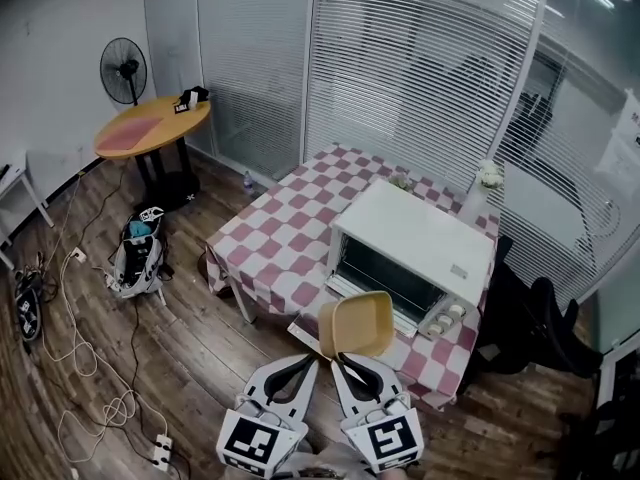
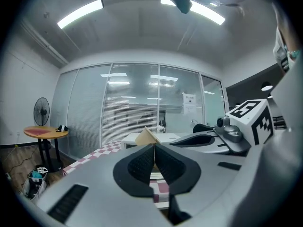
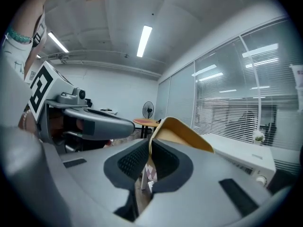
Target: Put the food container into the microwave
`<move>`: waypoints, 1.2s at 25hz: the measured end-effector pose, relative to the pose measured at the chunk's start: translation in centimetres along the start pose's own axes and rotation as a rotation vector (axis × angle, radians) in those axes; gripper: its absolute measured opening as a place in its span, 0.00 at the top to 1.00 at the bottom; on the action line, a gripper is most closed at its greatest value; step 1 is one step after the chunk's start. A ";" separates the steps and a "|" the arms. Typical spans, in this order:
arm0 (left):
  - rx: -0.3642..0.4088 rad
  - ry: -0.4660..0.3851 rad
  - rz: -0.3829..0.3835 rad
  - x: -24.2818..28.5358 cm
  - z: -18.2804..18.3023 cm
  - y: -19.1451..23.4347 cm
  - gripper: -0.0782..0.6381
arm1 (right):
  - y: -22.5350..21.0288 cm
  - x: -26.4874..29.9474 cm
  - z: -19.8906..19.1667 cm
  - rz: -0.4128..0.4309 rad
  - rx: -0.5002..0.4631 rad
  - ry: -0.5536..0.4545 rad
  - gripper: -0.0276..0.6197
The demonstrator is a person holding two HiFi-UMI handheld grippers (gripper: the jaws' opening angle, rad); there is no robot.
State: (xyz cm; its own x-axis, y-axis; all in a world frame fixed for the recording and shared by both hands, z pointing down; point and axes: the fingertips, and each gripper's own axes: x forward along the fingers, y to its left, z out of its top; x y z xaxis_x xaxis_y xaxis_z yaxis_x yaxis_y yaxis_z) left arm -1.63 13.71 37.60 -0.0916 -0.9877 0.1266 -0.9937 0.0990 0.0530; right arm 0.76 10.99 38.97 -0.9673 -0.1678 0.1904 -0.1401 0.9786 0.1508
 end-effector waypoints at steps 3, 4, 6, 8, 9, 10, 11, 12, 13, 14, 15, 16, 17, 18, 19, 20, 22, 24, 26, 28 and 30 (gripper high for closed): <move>-0.015 0.014 -0.022 0.2 -0.3 0.9 0.87 | 0.4 1.0 0.0 -0.004 0.009 0.008 0.94; -0.019 0.014 -0.026 0.2 -0.4 1.1 0.87 | 0.5 1.1 -0.2 -0.005 0.013 0.018 0.94; -0.023 0.010 -0.026 0.3 -0.5 1.5 0.87 | 0.6 1.5 -0.4 -0.009 0.021 0.040 0.94; -0.034 0.010 -0.022 0.6 -0.5 1.9 0.87 | 0.6 1.9 -0.6 -0.009 0.015 0.059 0.94; -0.043 0.009 -0.020 0.7 -0.5 2.1 0.87 | 0.6 2.1 -0.6 -0.008 0.008 0.069 0.94; -0.051 0.009 -0.021 0.8 -0.5 2.3 0.87 | 0.5 2.2 -0.7 -0.007 0.004 0.075 0.94; -0.054 0.011 -0.024 0.9 -0.5 2.4 0.87 | 0.5 2.5 -0.7 -0.009 0.002 0.077 0.94; -0.054 0.009 -0.027 1.0 -0.5 2.7 0.87 | 0.4 2.7 -0.7 -0.013 0.003 0.078 0.94; -0.054 0.006 -0.028 1.1 -0.6 2.9 0.87 | 0.2 2.9 -0.7 -0.018 0.003 0.079 0.94; -0.055 0.006 -0.028 1.3 -0.6 3.2 0.87 | -0.1 3.2 -0.8 -0.022 0.005 0.082 0.94; -0.056 0.009 -0.027 1.6 -0.7 3.5 0.87 | -0.3 3.5 -0.9 -0.024 0.007 0.086 0.94; -0.058 0.012 -0.027 1.9 -0.9 3.8 0.87 | -0.6 3.9 -1.1 -0.024 0.010 0.089 0.94; -0.058 0.017 -0.028 2.2 -1.0 4.1 0.87 | -0.8 4.2 -1.3 -0.023 0.015 0.091 0.94; -0.056 0.024 -0.031 2.7 -1.1 4.3 0.87 | -1.1 4.6 -1.4 -0.023 0.021 0.092 0.94; -0.052 0.030 -0.036 3.1 -1.0 4.5 0.87 | -1.5 5.0 -1.4 -0.023 0.026 0.091 0.94; -0.048 0.034 -0.042 3.7 -0.9 4.7 0.87 | -1.8 5.3 -1.4 -0.025 0.031 0.089 0.94; -0.040 0.036 -0.053 4.9 -0.7 5.1 0.87 | -2.7 6.1 -1.4 -0.030 0.042 0.086 0.94; -0.036 0.037 -0.061 6.3 -0.6 5.5 0.87 | -3.6 6.8 -1.6 -0.036 0.051 0.084 0.94; -0.027 0.045 -0.071 7.6 -0.6 5.8 0.87 | -4.6 7.4 -2.0 -0.045 0.059 0.086 0.94; -0.018 0.056 -0.090 8.9 -0.6 6.0 0.87 | -5.7 7.9 -2.7 -0.063 0.076 0.095 0.94; -0.013 0.061 -0.108 10.4 -0.5 6.2 0.87 | -6.8 8.2 -3.4 -0.079 0.101 0.113 0.94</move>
State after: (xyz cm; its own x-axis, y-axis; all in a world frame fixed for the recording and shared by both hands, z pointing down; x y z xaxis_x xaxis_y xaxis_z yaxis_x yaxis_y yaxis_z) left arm -8.67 4.14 39.69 0.0206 -0.9835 0.1798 -0.9965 -0.0057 0.0829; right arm -5.53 2.55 42.82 -0.9234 -0.2513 0.2901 -0.2408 0.9679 0.0720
